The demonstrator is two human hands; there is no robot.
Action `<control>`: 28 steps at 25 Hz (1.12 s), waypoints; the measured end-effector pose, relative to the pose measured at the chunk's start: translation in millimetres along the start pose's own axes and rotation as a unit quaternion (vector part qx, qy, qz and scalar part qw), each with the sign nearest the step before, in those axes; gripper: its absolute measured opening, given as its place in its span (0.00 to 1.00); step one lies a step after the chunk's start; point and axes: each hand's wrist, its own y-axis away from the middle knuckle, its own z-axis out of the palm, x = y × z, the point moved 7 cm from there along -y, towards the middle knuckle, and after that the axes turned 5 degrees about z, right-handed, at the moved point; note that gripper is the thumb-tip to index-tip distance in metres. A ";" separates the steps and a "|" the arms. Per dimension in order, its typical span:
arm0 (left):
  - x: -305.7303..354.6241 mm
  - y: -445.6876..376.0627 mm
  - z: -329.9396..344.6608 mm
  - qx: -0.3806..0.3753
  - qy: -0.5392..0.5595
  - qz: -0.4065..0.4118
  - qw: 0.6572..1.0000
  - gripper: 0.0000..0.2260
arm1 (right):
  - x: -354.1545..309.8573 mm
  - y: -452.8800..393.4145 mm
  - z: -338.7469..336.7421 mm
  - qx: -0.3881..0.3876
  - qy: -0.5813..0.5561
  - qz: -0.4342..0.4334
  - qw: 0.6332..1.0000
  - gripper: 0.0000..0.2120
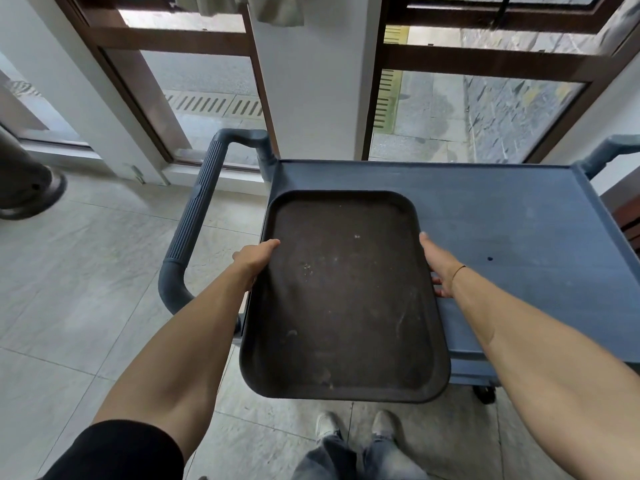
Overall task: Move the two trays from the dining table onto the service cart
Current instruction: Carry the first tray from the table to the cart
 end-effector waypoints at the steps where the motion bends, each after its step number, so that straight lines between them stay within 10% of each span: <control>1: -1.3 -1.1 -0.1 -0.013 0.008 0.001 1.000 0.33 | -0.8 -1.5 0.0 0.006 0.011 -0.006 1.000 0.32; 16: 51.0 69.7 -61.4 0.139 -0.265 0.287 0.910 0.34 | -104.1 65.7 32.5 0.144 0.494 -0.338 0.788 0.36; 28: 6.5 158.3 -108.8 0.312 -0.303 0.229 0.871 0.33 | -136.4 123.9 77.1 0.101 0.561 -0.486 0.662 0.37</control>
